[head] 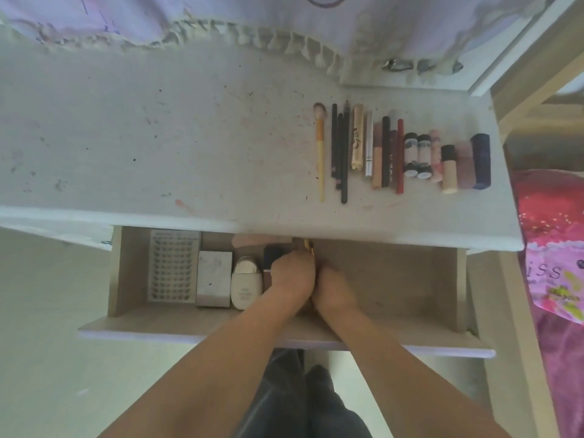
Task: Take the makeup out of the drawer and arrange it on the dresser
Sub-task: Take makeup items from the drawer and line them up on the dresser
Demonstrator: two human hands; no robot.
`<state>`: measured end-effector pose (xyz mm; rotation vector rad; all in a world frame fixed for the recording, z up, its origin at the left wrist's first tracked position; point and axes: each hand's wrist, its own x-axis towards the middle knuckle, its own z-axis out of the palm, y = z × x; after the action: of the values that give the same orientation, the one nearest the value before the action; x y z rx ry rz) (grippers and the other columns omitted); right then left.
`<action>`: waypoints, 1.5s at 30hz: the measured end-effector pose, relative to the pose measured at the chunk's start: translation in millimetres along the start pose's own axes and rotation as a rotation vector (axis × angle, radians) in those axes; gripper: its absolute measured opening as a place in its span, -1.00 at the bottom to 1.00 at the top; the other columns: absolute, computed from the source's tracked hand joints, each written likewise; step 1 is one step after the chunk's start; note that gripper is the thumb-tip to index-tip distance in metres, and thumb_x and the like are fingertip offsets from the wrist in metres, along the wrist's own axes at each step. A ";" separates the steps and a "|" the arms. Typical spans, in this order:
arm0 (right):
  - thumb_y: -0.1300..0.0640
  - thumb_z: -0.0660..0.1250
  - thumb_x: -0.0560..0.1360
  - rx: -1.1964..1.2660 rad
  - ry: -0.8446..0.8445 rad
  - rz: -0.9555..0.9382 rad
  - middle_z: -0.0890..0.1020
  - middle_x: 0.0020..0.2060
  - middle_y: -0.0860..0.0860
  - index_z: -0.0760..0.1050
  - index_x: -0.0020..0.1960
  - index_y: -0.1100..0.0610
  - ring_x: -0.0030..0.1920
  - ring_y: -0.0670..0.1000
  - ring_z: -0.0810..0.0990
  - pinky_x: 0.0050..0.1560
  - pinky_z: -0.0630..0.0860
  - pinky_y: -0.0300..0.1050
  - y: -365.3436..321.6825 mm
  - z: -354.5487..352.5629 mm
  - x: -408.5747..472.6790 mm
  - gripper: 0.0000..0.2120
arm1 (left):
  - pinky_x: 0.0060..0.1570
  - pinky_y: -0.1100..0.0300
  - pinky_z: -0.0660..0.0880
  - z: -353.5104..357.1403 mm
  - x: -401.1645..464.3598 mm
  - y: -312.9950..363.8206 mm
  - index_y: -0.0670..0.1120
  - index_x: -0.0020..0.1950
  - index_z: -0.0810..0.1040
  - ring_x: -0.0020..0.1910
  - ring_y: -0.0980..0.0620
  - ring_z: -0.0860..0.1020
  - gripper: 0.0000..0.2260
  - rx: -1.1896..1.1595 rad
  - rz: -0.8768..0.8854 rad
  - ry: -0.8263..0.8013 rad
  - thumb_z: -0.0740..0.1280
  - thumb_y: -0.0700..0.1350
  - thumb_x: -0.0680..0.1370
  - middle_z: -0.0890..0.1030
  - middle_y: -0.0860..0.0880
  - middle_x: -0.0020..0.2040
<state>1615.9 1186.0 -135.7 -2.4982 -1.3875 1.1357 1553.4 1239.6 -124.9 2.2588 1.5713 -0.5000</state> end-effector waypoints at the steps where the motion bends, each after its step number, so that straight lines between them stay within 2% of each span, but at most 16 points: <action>1: 0.15 0.14 0.57 -0.001 0.006 0.014 0.62 0.05 0.12 0.50 0.14 0.14 0.07 0.18 0.60 0.03 0.54 0.03 1.6 -0.1 0.3 -0.78 | -0.24 0.11 0.44 1.1 1.3 1.1 -0.21 0.16 0.52 0.03 -0.13 0.62 -0.74 0.014 0.005 -0.007 0.08 -0.26 0.61 0.62 -0.14 0.06; 4: 0.15 0.13 0.57 -0.021 -0.004 0.034 0.62 0.05 0.13 0.50 0.12 0.14 0.08 0.19 0.59 0.02 0.52 0.02 5.8 -3.8 0.4 -0.78 | -0.11 0.09 0.49 0.9 4.0 5.0 -0.19 0.18 0.53 0.09 -0.14 0.59 -0.74 -0.058 -0.048 -0.068 0.09 -0.25 0.60 0.60 -0.15 0.11; 7: 0.17 0.12 0.57 -0.062 0.012 0.039 0.61 0.07 0.13 0.47 0.13 0.15 0.10 0.18 0.59 0.01 0.51 0.01 7.3 -6.8 0.0 -0.79 | -0.02 0.04 0.51 -0.9 4.3 5.8 -0.18 0.19 0.53 0.11 -0.14 0.57 -0.74 -0.305 -0.171 -0.137 0.13 -0.21 0.59 0.59 -0.16 0.13; 10: 0.18 0.10 0.58 -0.101 0.024 0.054 0.61 0.07 0.11 0.45 0.12 0.15 0.08 0.17 0.60 -0.02 0.51 -0.02 6.3 -6.6 -3.2 -0.80 | 0.04 0.02 0.53 -2.8 4.0 5.8 -0.19 0.17 0.52 0.11 -0.16 0.57 -0.76 -0.477 -0.203 -0.155 0.16 -0.15 0.59 0.60 -0.18 0.11; 15: 0.15 0.14 0.57 -0.067 -0.031 0.069 0.61 0.08 0.15 0.47 0.13 0.17 0.12 0.19 0.58 0.01 0.50 -0.01 8.3 -11.3 -1.2 -0.79 | 0.03 0.03 0.52 -4.7 4.8 6.7 -0.24 0.14 0.54 0.11 -0.18 0.57 -0.77 -0.564 -0.213 -0.169 0.17 -0.20 0.57 0.60 -0.22 0.10; 18: 0.11 0.16 0.58 -0.036 -0.076 0.053 0.59 0.10 0.18 0.46 0.14 0.18 0.14 0.19 0.56 0.02 0.49 -0.02 11.9 -15.3 3.1 -0.78 | 0.06 0.00 0.51 -2.7 3.6 6.5 -0.25 0.14 0.53 0.12 -0.19 0.56 -0.76 -0.597 -0.227 -0.136 0.19 -0.14 0.60 0.61 -0.23 0.10; 20: 0.12 0.16 0.58 -0.027 -0.081 0.056 0.58 0.11 0.19 0.46 0.14 0.19 0.15 0.20 0.56 0.04 0.49 -0.02 14.2 -16.2 3.5 -0.78 | 0.05 0.00 0.51 0.4 3.4 6.9 -0.24 0.12 0.55 0.11 -0.19 0.57 -0.74 -0.628 -0.243 -0.115 0.20 -0.08 0.61 0.62 -0.22 0.08; 24: 0.17 0.19 0.56 -0.062 -0.054 0.106 0.59 0.10 0.21 0.47 0.13 0.23 0.16 0.20 0.55 0.06 0.49 -0.01 25.6 -24.3 1.4 -0.80 | 0.05 0.01 0.52 5.6 7.5 9.8 -0.24 0.09 0.55 0.10 -0.20 0.57 -0.78 -0.680 -0.250 -0.102 0.21 -0.15 0.58 0.62 -0.22 0.07; 26: 0.18 0.20 0.56 -0.108 -0.016 0.125 0.60 0.09 0.19 0.48 0.11 0.23 0.15 0.19 0.56 0.06 0.50 -0.01 36.6 -32.3 -0.2 -0.81 | 0.00 0.03 0.51 7.2 8.9 10.0 -0.25 0.02 0.56 0.07 -0.21 0.58 -0.84 -0.716 -0.271 -0.105 0.23 -0.23 0.54 0.62 -0.24 0.04; 29: 0.18 0.15 0.57 -0.148 0.001 0.095 0.59 0.09 0.17 0.42 0.18 0.19 0.14 0.18 0.57 0.05 0.51 0.00 45.5 -37.2 -4.4 -0.78 | -0.13 0.09 0.51 7.4 6.5 8.8 -0.24 -0.19 0.52 -0.01 -0.21 0.60 -0.91 -0.791 -0.304 -0.123 0.24 -0.28 0.48 0.63 -0.26 -0.04; 31: 0.19 0.14 0.57 -0.195 0.008 0.049 0.58 0.12 0.16 0.36 0.25 0.19 0.14 0.17 0.57 0.04 0.51 0.00 41.6 -32.1 -6.2 -0.74 | -0.20 0.15 0.46 7.5 5.4 7.2 -0.18 -0.34 0.43 -0.06 -0.19 0.60 -0.83 -0.801 -0.298 -0.126 0.25 -0.28 0.46 0.63 -0.25 -0.10; 34: 0.23 0.13 0.57 -0.214 0.067 0.046 0.56 0.13 0.15 0.27 0.31 0.21 0.13 0.17 0.58 0.01 0.51 0.00 36.6 -25.8 -2.0 -0.69 | -0.34 0.20 0.37 4.3 3.4 4.4 -0.12 -0.45 0.33 -0.28 -0.13 0.55 -0.73 -0.837 -0.277 -0.101 0.28 -0.26 0.44 0.54 -0.15 -0.37; 36: 0.18 0.12 0.60 -0.178 0.095 0.091 0.54 0.16 0.16 0.20 0.37 0.24 0.14 0.19 0.57 0.03 0.50 0.02 39.2 -28.6 2.7 -0.64 | -0.39 0.20 0.34 1.9 0.0 1.8 -0.13 -0.43 0.37 -0.40 -0.07 0.49 -0.74 -0.903 -0.267 -0.106 0.31 -0.19 0.45 0.47 -0.08 -0.46; 38: 0.12 0.10 0.62 -0.183 0.078 0.133 0.51 0.20 0.18 0.13 0.42 0.27 0.18 0.20 0.54 0.08 0.48 0.04 43.1 -32.0 6.1 -0.57 | -0.43 0.23 0.36 -0.4 -8.0 -0.6 -0.14 -0.37 0.44 -0.49 -0.04 0.47 -0.77 -0.977 -0.264 -0.151 0.31 -0.12 0.47 0.47 -0.06 -0.51; 42: 0.25 0.06 0.59 -0.300 0.043 0.057 0.58 0.12 0.15 0.34 0.26 0.21 0.13 0.19 0.58 0.07 0.51 0.05 39.5 -38.4 3.7 -0.74 | -0.53 0.29 0.34 -8.2 -33.3 -4.7 -0.08 -0.21 0.47 -0.60 0.07 0.41 -0.87 -1.170 -0.292 -0.262 0.24 -0.10 0.53 0.46 -0.05 -0.52; 45: 0.16 0.15 0.58 -0.322 0.014 -0.097 0.58 0.08 0.10 0.38 0.22 0.14 0.09 0.17 0.59 -0.04 0.50 -0.03 29.6 -50.9 -9.6 -0.77 | -0.55 0.29 0.35 -22.4 -52.3 -15.6 -0.09 -0.06 0.48 -0.60 0.10 0.41 -0.92 -1.193 -0.206 -0.303 0.23 -0.10 0.56 0.47 -0.02 -0.50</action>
<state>1665.8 1175.5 -104.7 -2.5990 -1.7932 0.9397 1523.7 1212.3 -81.8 1.0731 1.3650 0.0836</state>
